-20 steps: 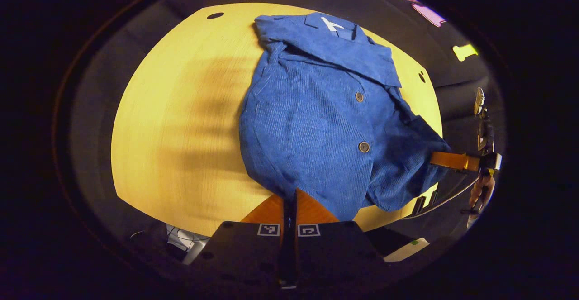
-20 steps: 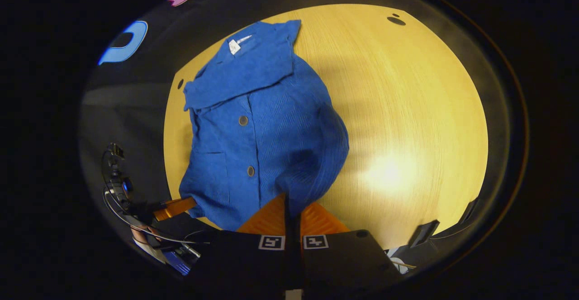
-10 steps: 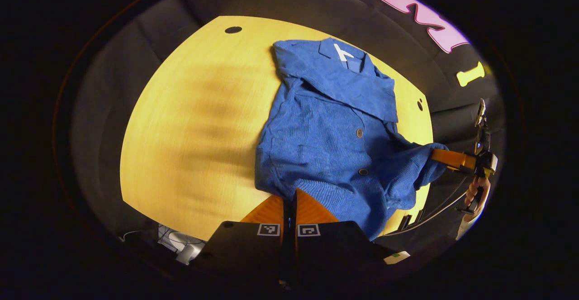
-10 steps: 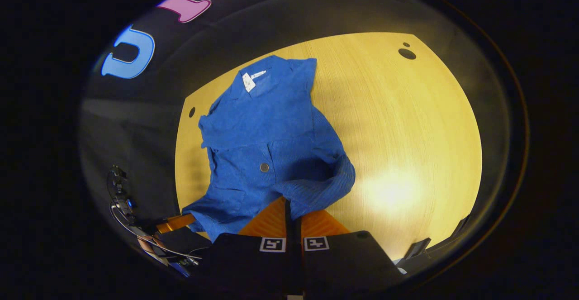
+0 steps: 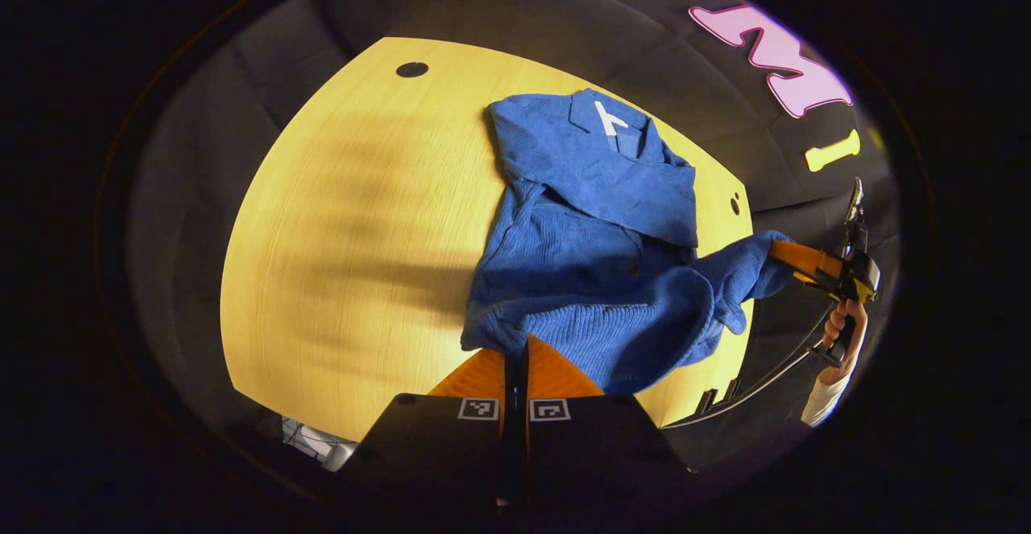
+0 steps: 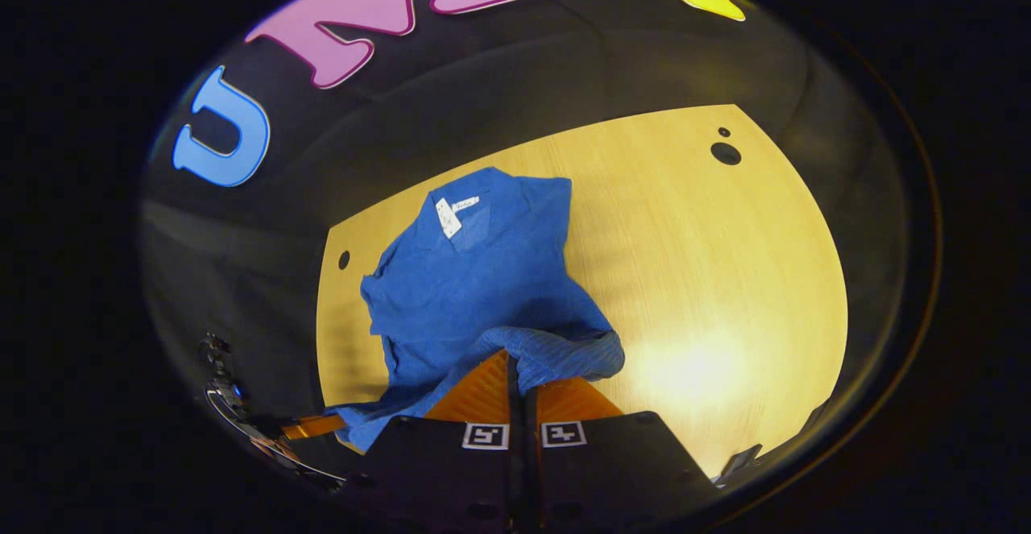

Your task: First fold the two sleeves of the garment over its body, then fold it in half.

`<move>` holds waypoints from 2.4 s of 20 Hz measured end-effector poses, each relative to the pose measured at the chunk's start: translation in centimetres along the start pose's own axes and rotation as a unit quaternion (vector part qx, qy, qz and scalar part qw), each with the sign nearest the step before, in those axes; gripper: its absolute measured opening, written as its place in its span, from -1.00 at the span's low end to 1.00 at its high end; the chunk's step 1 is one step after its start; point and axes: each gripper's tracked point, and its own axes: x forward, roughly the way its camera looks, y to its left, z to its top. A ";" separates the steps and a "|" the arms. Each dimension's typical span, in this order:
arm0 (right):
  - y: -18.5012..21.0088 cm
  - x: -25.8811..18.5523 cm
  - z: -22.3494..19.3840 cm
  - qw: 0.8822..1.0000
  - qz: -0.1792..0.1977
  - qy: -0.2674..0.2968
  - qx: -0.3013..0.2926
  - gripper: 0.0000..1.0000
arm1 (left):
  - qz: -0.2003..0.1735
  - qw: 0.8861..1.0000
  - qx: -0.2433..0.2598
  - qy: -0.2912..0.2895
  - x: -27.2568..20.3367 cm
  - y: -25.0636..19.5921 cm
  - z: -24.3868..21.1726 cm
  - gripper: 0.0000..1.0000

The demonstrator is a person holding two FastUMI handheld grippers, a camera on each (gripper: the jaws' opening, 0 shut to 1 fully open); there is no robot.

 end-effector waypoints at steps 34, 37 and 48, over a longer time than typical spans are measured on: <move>4.2 17.3 21.1 0.965 0.218 -0.125 0.070 0.93 | -0.107 0.957 -0.139 -0.233 7.3 1.2 27.3 0.68; 3.9 14.8 23.7 0.933 0.299 -0.109 0.169 0.93 | -0.116 0.949 -0.160 -0.247 6.0 1.9 26.4 0.69; -3.6 6.6 24.1 0.946 0.224 -0.203 0.119 0.93 | -0.057 0.949 -0.082 -0.300 -1.7 -2.8 19.0 0.70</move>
